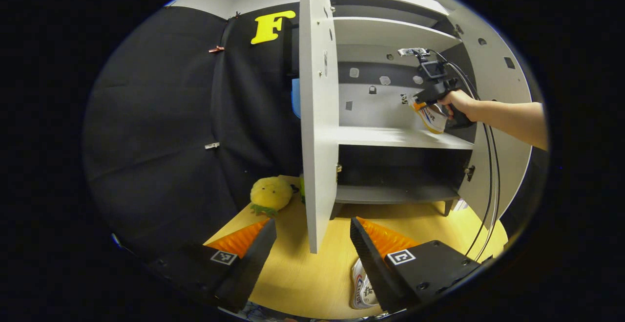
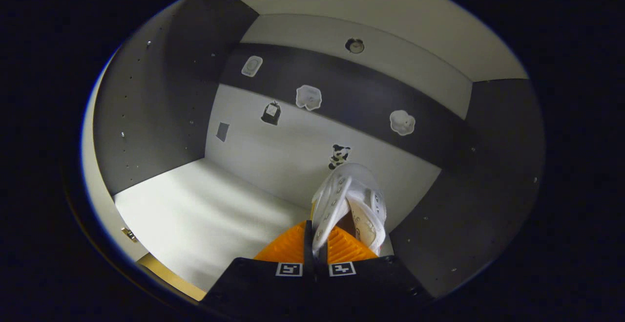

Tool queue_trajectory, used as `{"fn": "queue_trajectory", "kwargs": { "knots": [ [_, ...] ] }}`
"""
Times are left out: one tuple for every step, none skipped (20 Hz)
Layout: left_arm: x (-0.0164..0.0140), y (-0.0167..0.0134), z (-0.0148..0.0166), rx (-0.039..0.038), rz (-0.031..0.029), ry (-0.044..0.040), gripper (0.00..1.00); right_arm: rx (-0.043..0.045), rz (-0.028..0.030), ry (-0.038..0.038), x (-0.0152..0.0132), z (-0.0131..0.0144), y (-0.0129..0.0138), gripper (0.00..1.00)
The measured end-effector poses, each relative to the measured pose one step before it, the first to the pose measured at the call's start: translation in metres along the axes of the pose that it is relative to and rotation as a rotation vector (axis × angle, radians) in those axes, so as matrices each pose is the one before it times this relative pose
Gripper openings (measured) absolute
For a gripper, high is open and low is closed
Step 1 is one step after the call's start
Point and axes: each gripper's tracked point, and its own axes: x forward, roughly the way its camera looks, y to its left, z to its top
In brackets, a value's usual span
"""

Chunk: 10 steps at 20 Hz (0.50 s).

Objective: Grab one shoe with the right hand and put it into the shoe cabinet, grab the other shoe with the left hand and put it into the shoe cabinet; then close the right door with the right hand and the left door with the left hand.

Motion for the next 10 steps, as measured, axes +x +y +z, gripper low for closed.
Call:
{"fn": "queue_trajectory", "kwargs": {
  "knots": [
    [-0.00008,0.0012,-0.00002,-0.01046,0.01281,0.0046,0.95,0.01117,0.0116,0.02737,0.00492,-0.00817,0.00272,0.05],
    [-0.00165,0.00087,-0.00078,-0.01137,0.00886,0.00109,0.95,0.01874,0.01298,0.02943,0.00569,-0.00814,0.00309,0.05],
    [-0.001,0.00025,0.00023,-0.00726,0.00683,0.00118,0.95,0.03009,0.00691,0.0097,0.00458,-0.00051,0.00243,0.05],
    [-0.00049,-0.00004,-0.00011,-0.00225,0.00511,-0.00081,0.95,0.02984,-0.00468,0.01994,0.0045,-0.00226,0.00048,0.05],
    [-0.0013,-0.00147,0.00186,-0.0003,-0.00053,-0.00539,0.95,0.02714,0.00317,0.02087,-0.00061,-0.0011,-0.00022,0.05],
    [-0.00181,-0.00044,0.00135,0.00165,0.00048,-0.00537,0.95,0.02689,0.008,0.02048,0.00079,-0.00263,0.0015,0.05],
    [-0.00142,-0.00064,0.00121,0.00521,0.00249,-0.00418,0.95,0.03073,0.00637,0.01936,0.00352,-0.00275,0.0004,0.05],
    [-0.00205,-0.00073,0.00018,0.00809,0.00261,-0.00552,0.95,0.03338,0.00215,0.01636,0.00132,-0.00157,0.00196,0.05],
    [-0.00198,-0.00063,0.00135,0.00753,0.00254,-0.00415,0.95,0.03303,-0.00228,0.01435,0.0065,-0.00121,0.00284,0.05],
    [-0.00202,-0.0008,-0.00052,0.00446,0.00335,-0.00272,0.95,0.03086,-0.00157,0.01593,0.00256,-0.00189,0.00101,0.06]
  ]
}}
